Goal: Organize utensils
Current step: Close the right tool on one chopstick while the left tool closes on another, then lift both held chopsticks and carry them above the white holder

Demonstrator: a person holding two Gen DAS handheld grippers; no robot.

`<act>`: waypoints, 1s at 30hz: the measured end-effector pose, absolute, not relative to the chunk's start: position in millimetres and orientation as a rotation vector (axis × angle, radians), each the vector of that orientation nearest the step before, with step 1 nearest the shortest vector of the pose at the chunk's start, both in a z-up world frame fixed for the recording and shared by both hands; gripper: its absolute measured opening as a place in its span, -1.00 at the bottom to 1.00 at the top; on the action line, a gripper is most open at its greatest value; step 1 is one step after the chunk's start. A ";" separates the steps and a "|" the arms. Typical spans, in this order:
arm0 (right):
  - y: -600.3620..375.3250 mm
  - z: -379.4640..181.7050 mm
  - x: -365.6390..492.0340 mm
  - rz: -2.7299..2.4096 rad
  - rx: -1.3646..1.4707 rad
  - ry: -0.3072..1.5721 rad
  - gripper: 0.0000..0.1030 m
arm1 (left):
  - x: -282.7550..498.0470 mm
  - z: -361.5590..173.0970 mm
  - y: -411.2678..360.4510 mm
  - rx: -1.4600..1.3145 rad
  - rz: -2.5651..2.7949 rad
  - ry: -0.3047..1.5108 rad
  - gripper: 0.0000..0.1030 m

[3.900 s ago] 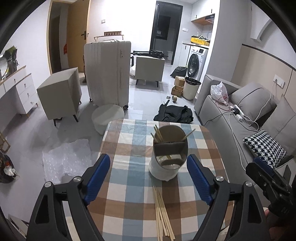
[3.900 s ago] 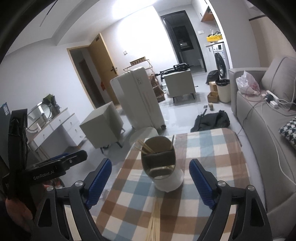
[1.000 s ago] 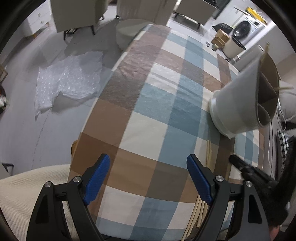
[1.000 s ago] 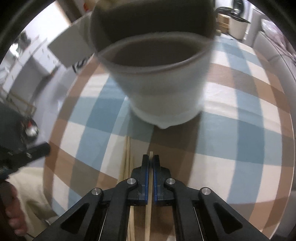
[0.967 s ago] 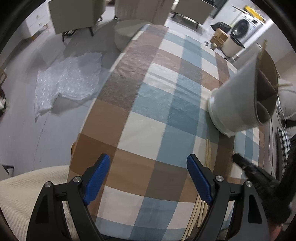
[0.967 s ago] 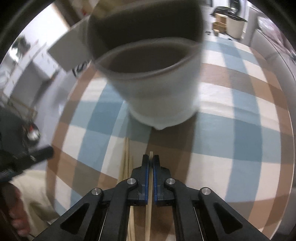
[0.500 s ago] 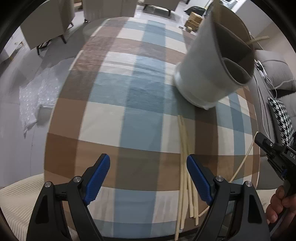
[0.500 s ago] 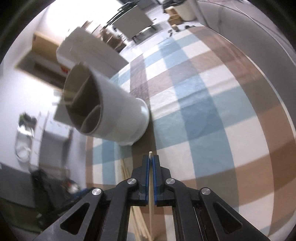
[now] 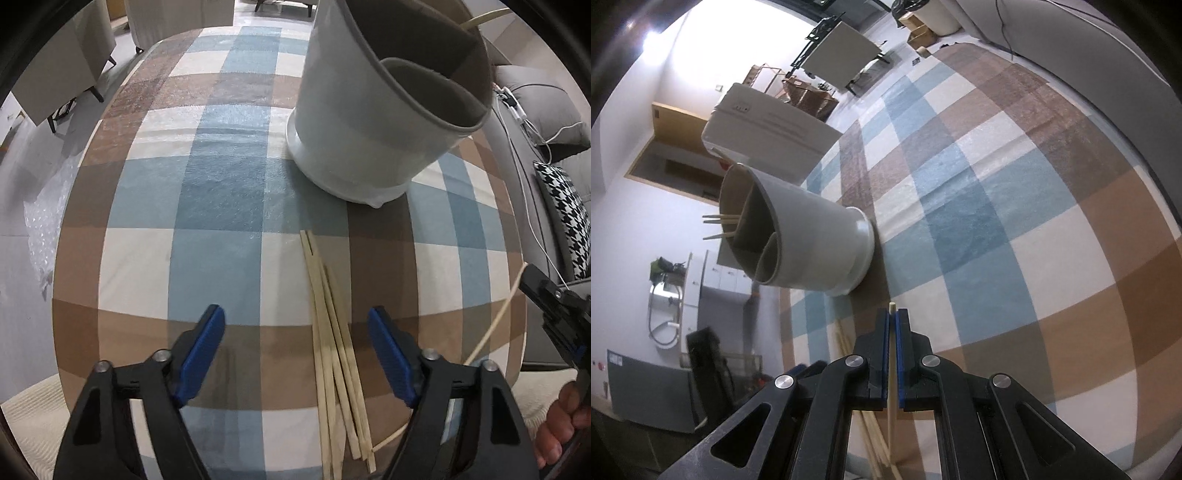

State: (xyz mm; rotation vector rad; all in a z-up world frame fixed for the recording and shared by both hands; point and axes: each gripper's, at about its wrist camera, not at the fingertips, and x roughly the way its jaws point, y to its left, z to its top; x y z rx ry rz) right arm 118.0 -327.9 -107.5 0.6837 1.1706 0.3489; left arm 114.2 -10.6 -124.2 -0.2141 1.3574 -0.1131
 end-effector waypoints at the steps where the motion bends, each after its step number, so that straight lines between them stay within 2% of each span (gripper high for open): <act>1: -327.7 -107.3 118.5 0.352 0.681 1.168 -0.95 | 115.7 -126.7 -10.8 -0.222 -0.113 1.369 0.30; 5: -327.0 -108.4 119.8 0.364 0.681 1.171 -0.95 | 119.1 -134.3 -14.0 -0.226 -0.110 1.397 -0.10; 12: -327.1 -108.9 122.4 0.376 0.705 1.167 -0.95 | 124.0 -136.9 -16.0 -0.249 -0.098 1.402 -0.28; 13: -327.2 -108.5 122.5 0.376 0.706 1.167 -0.95 | 125.3 -138.5 -17.1 -0.246 -0.097 1.412 -0.44; 15: -327.0 -108.5 122.3 0.376 0.705 1.167 -0.95 | 126.4 -138.8 -18.6 -0.237 -0.094 1.412 -0.58; 17: -327.5 -108.6 122.6 0.375 0.707 1.168 -0.95 | 127.5 -140.8 -20.6 -0.247 -0.108 1.426 -0.85; 20: -329.0 -108.6 122.6 0.369 0.715 1.168 -0.95 | 126.7 -139.6 -22.5 -0.246 -0.097 1.421 -0.97; 30: -329.9 -107.5 119.5 0.351 0.712 1.166 -0.95 | 125.5 -113.7 -24.2 -0.262 -0.106 1.353 -0.97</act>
